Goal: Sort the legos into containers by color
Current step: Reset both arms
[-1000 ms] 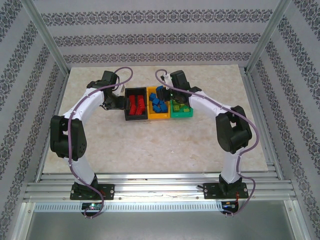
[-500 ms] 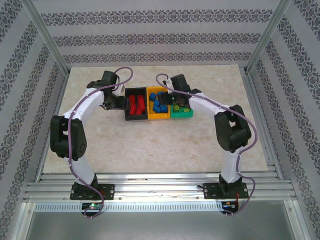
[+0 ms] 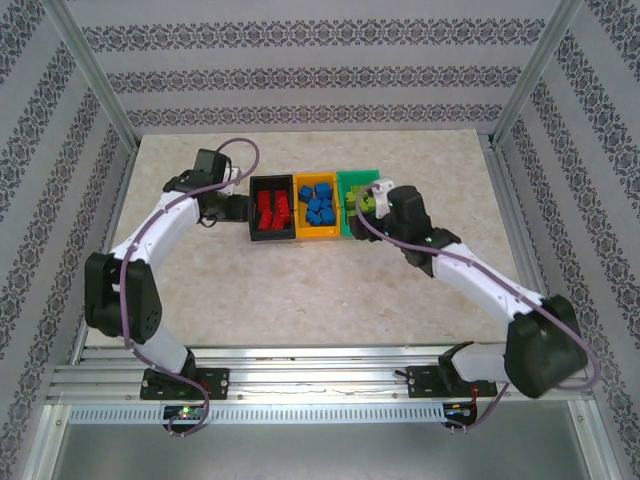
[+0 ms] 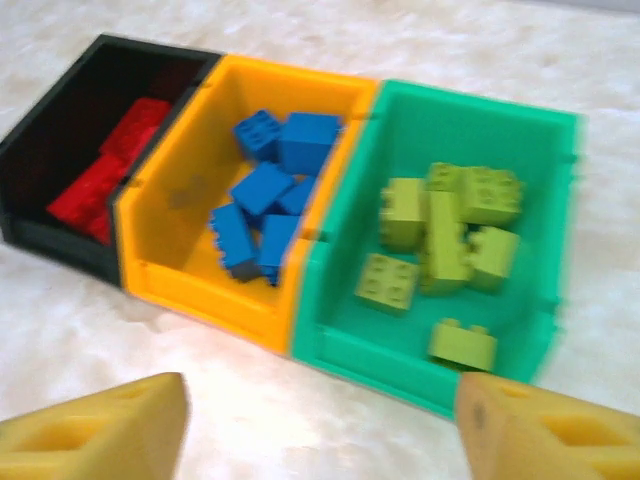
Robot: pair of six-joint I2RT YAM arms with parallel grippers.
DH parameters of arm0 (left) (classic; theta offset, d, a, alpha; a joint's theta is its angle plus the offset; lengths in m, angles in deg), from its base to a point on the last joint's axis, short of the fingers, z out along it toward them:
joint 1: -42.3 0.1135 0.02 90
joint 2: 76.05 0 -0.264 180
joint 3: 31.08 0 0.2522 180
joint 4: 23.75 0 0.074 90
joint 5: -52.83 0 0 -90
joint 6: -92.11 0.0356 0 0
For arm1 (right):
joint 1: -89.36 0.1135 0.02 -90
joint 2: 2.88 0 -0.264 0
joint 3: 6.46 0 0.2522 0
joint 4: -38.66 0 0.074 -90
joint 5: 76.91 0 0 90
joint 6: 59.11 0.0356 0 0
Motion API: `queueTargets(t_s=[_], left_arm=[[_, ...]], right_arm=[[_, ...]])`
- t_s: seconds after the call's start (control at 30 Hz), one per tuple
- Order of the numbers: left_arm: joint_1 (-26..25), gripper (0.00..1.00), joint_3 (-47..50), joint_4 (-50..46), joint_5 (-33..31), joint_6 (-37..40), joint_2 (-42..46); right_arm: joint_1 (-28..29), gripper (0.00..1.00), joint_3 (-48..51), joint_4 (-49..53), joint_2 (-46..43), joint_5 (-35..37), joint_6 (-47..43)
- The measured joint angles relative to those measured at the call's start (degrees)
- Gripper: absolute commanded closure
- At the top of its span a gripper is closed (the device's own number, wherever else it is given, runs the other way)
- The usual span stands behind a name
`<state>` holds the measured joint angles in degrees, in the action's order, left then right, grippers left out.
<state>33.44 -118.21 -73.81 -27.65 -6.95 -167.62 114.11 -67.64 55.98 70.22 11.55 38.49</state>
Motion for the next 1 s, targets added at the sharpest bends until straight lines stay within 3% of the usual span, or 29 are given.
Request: queueTargets(t_s=[0.07,0.23,0.37,0.43,0.53,0.77,0.87,1.0], left_arm=[[0.00,0.37,3.69,4.17,-1.51,-1.03,2.54],[0.00,0.31,13.62,14.67,-4.66,-4.11,5.86],[0.00,0.20,19.08,21.99,-9.09,-4.17,5.79],[0.07,0.20,21.59,26.49,-12.20,-3.61,5.79],[0.72,0.05,26.21,34.27,-16.46,-1.66,5.79],[3.06,0.03,36.92,52.54,-22.91,4.74,5.81],[3.28,0.03,44.52,63.56,-23.19,6.91,5.55],[3.80,0.00,46.99,70.31,-22.60,8.33,2.71]], right_arm=[[-2.93,0.19,4.13,-2.69,-2.95,1.51,0.33],[-8.70,0.02,14.91,-11.56,-6.67,8.81,2.12],[-11.58,0.02,22.27,-20.26,-8.76,16.74,2.27],[-14.16,0.02,23.76,-23.28,-9.14,19.06,1.99],[-17.44,0.02,24.24,-27.45,-9.09,21.75,0.46],[-19.41,0.02,28.26,-41.13,-3.23,22.82,-3.02],[-19.41,0.02,32.44,-48.28,1.40,21.00,-4.39],[-19.41,0.02,33.40,-53.18,5.62,18.56,-5.27]])
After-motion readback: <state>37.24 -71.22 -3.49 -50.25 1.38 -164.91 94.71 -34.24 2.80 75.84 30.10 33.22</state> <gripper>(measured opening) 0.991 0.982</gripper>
